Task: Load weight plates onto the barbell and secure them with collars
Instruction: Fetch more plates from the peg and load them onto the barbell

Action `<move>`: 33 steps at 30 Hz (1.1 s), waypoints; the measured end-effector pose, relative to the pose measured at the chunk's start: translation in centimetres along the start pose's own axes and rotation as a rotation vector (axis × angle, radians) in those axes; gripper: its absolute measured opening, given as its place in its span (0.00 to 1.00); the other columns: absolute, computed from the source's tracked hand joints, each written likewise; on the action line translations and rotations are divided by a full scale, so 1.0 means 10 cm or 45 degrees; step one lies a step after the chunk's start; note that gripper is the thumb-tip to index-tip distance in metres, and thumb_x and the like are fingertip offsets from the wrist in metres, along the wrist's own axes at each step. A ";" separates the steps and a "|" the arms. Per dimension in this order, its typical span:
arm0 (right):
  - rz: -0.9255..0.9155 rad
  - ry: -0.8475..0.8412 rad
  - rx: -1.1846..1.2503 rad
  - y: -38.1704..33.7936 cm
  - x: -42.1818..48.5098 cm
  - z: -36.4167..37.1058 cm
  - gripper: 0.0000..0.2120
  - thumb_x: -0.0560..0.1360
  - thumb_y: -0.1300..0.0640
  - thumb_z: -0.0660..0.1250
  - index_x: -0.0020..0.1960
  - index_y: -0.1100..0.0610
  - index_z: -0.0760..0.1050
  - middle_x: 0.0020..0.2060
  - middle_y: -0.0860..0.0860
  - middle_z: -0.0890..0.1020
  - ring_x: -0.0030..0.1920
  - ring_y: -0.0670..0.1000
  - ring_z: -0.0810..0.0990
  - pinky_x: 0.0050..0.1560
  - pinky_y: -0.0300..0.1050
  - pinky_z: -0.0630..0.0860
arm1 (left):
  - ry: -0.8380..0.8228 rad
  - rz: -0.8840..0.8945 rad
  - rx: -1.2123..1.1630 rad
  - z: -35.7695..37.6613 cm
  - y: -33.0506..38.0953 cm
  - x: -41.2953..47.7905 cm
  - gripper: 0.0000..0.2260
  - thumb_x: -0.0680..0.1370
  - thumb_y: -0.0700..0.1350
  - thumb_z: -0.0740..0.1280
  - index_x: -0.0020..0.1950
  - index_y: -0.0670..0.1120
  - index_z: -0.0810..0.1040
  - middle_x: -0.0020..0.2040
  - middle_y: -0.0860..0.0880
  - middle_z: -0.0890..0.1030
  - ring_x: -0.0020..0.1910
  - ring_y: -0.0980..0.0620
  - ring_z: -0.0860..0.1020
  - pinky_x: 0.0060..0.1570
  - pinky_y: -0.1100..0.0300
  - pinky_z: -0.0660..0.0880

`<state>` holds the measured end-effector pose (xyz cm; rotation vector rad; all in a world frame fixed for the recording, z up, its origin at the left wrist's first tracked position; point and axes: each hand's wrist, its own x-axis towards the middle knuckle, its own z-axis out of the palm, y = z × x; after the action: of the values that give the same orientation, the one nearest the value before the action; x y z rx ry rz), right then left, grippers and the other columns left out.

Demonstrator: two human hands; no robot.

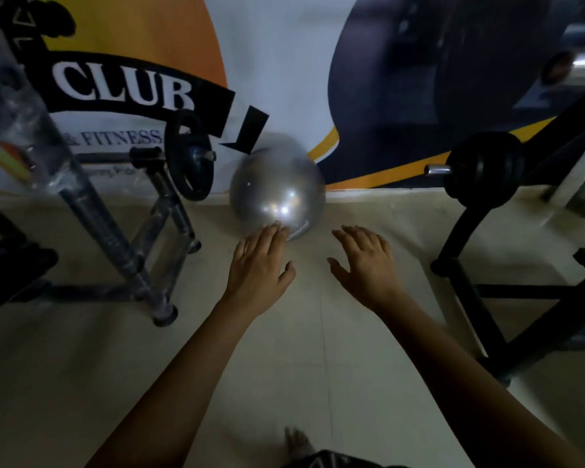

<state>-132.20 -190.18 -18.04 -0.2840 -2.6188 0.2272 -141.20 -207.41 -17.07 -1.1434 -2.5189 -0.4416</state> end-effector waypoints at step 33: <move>1.362 0.157 -0.377 4.15 4.14 1.34 0.25 0.75 0.51 0.63 0.69 0.56 0.63 0.68 0.56 0.69 0.69 0.58 0.63 0.69 0.54 0.58 | -0.372 1.221 -0.606 3.84 0.68 7.02 0.25 0.73 0.50 0.62 0.68 0.41 0.65 0.65 0.41 0.73 0.65 0.43 0.70 0.61 0.46 0.68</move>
<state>-167.68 -141.67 -19.51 -1.7117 -2.1111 0.1518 -186.13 -140.96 -20.62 -2.5282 -1.7534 -0.6263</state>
